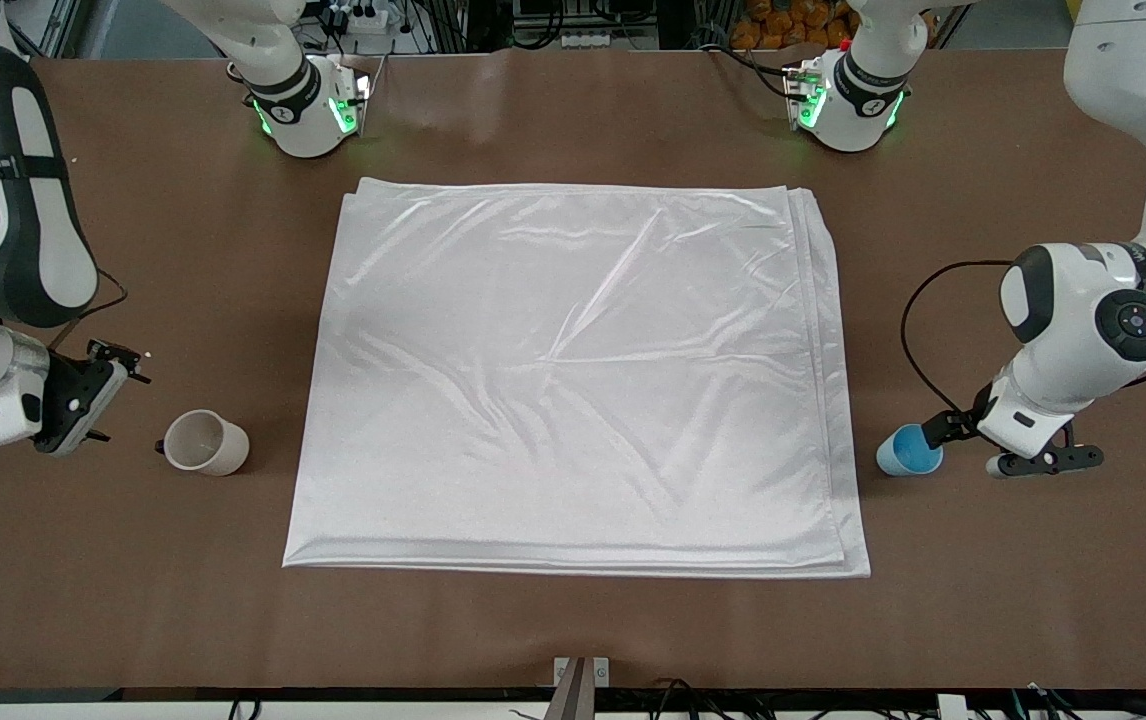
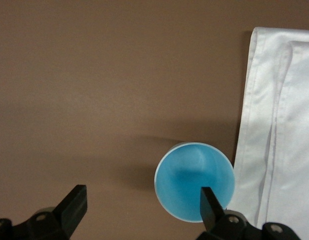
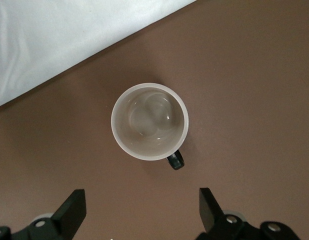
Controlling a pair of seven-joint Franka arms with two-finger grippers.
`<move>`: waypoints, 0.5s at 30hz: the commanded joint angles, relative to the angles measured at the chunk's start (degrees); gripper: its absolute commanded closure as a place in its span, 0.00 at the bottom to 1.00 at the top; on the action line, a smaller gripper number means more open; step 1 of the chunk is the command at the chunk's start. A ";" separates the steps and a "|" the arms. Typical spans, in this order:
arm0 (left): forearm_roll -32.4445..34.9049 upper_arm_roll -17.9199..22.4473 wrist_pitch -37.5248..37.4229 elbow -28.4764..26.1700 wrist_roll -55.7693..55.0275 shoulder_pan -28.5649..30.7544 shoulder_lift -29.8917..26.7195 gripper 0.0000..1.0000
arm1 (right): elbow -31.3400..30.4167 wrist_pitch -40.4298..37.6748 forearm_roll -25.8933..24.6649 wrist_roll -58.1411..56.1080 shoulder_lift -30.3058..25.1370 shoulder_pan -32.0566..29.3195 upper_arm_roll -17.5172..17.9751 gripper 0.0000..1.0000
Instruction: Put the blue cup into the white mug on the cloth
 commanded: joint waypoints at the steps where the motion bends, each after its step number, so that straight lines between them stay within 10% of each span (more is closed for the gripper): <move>1: 0.23 -0.27 2.12 0.74 -0.10 -0.16 2.39 0.00 | 1.01 2.79 0.53 -6.34 3.03 -1.12 0.51 0.00; 8: 0.41 -0.35 2.56 1.36 -0.10 -0.43 4.32 0.13 | 2.06 8.24 0.53 -11.62 6.54 -0.85 0.51 0.00; 15: 0.32 -0.35 2.64 2.24 0.34 -0.25 5.82 0.47 | 5.49 9.12 0.36 -17.85 10.85 -1.11 0.51 0.00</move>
